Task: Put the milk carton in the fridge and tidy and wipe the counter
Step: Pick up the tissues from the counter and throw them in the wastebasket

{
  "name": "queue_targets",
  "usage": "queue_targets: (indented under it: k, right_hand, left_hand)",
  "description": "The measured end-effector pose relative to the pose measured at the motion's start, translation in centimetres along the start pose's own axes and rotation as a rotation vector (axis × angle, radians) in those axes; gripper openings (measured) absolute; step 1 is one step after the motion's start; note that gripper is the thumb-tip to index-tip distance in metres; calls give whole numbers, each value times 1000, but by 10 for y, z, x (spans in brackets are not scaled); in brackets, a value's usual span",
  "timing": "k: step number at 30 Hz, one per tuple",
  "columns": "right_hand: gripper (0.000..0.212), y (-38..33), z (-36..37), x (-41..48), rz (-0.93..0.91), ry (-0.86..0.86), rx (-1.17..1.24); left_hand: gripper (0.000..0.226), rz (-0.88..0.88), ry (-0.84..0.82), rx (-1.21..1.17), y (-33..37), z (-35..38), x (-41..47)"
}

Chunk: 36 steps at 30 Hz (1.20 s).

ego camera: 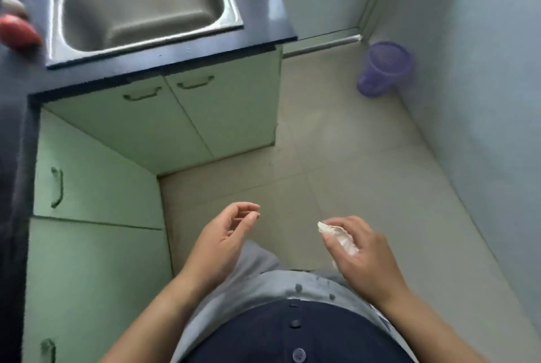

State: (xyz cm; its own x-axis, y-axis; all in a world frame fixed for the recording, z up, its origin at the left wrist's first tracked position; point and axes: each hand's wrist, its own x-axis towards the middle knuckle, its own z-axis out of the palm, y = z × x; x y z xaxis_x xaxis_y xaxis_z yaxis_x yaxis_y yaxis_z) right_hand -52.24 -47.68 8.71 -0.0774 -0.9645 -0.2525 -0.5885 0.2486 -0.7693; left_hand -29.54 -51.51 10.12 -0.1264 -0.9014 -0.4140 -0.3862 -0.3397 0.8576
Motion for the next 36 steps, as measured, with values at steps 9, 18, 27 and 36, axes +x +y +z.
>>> queue_targets:
  k: [9,18,27,36]
  right_hand:
    - [8,36,-54,94,269,208,92]
    - [8,31,-176,254,347,445,68]
    - [11,76,-256,374,414,455,80]
    - [15,122,-425,552,280,445,-3]
  left_hand:
    - [13,26,-305,207,66,59,161]
    - [15,166,-457,353,197,98,355]
    - [14,150,-517,390,272,180,495]
    - [15,161,-396,377,375,263,634]
